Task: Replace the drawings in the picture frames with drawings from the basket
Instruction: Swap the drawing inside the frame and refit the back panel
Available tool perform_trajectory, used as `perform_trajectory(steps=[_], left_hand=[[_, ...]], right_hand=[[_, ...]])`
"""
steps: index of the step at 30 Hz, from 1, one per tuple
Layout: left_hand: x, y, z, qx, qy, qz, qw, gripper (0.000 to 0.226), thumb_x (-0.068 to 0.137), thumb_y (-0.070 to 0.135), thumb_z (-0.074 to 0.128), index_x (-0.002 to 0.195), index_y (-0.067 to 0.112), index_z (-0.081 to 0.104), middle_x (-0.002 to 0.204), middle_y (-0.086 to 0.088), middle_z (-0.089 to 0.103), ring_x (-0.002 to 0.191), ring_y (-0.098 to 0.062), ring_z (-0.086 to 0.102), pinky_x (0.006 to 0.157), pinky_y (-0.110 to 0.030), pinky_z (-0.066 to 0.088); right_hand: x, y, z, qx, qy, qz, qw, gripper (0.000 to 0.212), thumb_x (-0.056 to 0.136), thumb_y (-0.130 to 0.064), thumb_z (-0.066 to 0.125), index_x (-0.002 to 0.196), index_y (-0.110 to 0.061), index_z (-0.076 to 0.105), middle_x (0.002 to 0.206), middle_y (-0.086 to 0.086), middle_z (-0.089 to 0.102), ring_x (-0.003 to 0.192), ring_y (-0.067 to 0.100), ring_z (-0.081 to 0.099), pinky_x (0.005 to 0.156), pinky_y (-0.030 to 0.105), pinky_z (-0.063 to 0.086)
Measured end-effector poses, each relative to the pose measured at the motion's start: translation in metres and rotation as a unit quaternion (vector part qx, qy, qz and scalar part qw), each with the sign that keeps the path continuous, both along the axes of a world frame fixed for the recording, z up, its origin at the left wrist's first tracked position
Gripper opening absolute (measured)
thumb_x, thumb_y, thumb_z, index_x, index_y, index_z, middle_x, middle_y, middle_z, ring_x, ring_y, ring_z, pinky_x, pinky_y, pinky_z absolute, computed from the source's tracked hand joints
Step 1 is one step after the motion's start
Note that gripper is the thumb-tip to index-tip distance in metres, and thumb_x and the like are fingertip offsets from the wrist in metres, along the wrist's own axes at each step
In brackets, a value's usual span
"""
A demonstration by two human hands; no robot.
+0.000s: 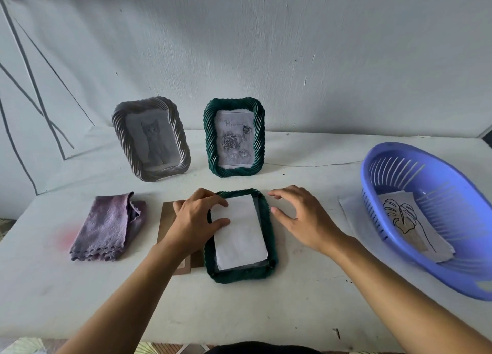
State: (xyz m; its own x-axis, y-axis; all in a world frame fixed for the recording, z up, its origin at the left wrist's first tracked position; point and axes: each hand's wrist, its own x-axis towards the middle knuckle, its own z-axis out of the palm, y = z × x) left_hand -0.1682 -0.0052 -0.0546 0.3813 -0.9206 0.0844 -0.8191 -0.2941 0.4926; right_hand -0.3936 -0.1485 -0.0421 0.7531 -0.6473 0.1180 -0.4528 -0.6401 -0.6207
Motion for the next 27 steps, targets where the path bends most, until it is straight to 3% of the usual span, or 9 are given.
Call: perform_trajectory(steps=[6,8,10,11,14,16,19,22,27], left_hand=[[0.001,-0.002,0.009,-0.010,-0.006,-0.013,1.000,0.042,0.078,0.036,0.083,0.118,0.029,0.072,0.121,0.014,0.065,0.111,-0.012,0.060,0.090,-0.038,0.031],[0.002,-0.001,0.014,-0.037,0.008,-0.030,0.999,0.039,0.077,0.026,0.085,0.115,0.028,0.072,0.116,0.016,0.066,0.101,-0.010,0.063,0.093,-0.034,0.045],[0.000,-0.002,0.028,-0.064,0.043,-0.041,0.996,0.037,0.078,0.017,0.084,0.111,0.029,0.072,0.111,0.017,0.065,0.090,-0.006,0.064,0.084,-0.012,0.049],[-0.002,-0.004,0.036,-0.074,0.066,-0.047,0.994,0.037,0.079,0.014,0.083,0.111,0.028,0.072,0.110,0.017,0.065,0.088,-0.007,0.065,0.080,-0.008,0.048],[-0.014,-0.013,0.060,-0.101,0.133,-0.064,0.984,0.040,0.081,0.010,0.081,0.115,0.028,0.073,0.105,0.018,0.066,0.084,-0.007,0.067,0.079,-0.012,0.053],[-0.025,-0.022,0.073,-0.117,0.202,-0.063,0.970,0.037,0.083,0.007,0.079,0.112,0.030,0.074,0.101,0.013,0.072,0.082,-0.009,0.071,0.075,-0.020,0.057],[-0.040,-0.037,0.087,-0.130,0.282,-0.068,0.948,0.031,0.086,0.004,0.075,0.105,0.030,0.076,0.099,0.008,0.077,0.085,-0.013,0.075,0.074,-0.030,0.061],[-0.057,-0.055,0.092,-0.154,0.341,-0.073,0.925,0.030,0.085,0.001,0.076,0.104,0.025,0.075,0.099,0.001,0.077,0.090,-0.017,0.075,0.077,-0.037,0.063],[-0.084,-0.081,0.081,-0.142,0.407,-0.084,0.898,0.033,0.083,0.002,0.078,0.106,0.025,0.074,0.105,-0.009,0.073,0.092,-0.029,0.074,0.083,-0.049,0.061]], right_hand=[[-0.018,-0.010,0.022,-0.115,-0.010,-0.028,0.993,0.029,0.094,-0.024,0.064,0.123,-0.021,0.065,0.113,-0.006,0.064,0.108,0.018,0.059,0.092,0.047,0.049],[-0.025,-0.014,0.035,-0.164,-0.019,-0.043,0.985,0.027,0.093,-0.025,0.062,0.120,-0.021,0.067,0.109,-0.005,0.064,0.105,0.020,0.060,0.088,0.047,0.049],[-0.032,-0.019,0.048,-0.206,-0.023,-0.066,0.976,0.028,0.090,-0.027,0.059,0.116,-0.020,0.069,0.105,-0.004,0.064,0.101,0.021,0.060,0.084,0.045,0.049],[-0.037,-0.022,0.054,-0.223,-0.018,-0.079,0.971,0.028,0.088,-0.028,0.059,0.114,-0.020,0.070,0.103,-0.004,0.064,0.100,0.022,0.060,0.083,0.044,0.049],[-0.056,-0.030,0.061,-0.251,0.055,-0.122,0.959,0.030,0.084,-0.031,0.066,0.112,-0.022,0.070,0.110,0.001,0.061,0.105,0.029,0.058,0.079,0.045,0.049],[-0.070,-0.033,0.062,-0.235,0.124,-0.160,0.951,0.038,0.080,-0.033,0.074,0.117,-0.024,0.068,0.122,0.007,0.057,0.114,0.034,0.051,0.081,0.049,0.049],[-0.092,-0.035,0.063,-0.219,0.147,-0.194,0.945,0.047,0.079,-0.035,0.077,0.123,-0.027,0.066,0.129,0.011,0.052,0.113,0.037,0.049,0.083,0.050,0.051],[-0.114,-0.036,0.065,-0.138,0.137,-0.190,0.962,0.045,0.086,-0.034,0.071,0.130,-0.031,0.060,0.121,0.002,0.049,0.102,0.025,0.055,0.085,0.041,0.052],[-0.135,-0.040,0.063,-0.011,0.060,-0.158,0.986,0.041,0.089,-0.023,0.070,0.129,-0.030,0.059,0.097,-0.012,0.062,0.082,0.003,0.061,0.079,0.023,0.052]])
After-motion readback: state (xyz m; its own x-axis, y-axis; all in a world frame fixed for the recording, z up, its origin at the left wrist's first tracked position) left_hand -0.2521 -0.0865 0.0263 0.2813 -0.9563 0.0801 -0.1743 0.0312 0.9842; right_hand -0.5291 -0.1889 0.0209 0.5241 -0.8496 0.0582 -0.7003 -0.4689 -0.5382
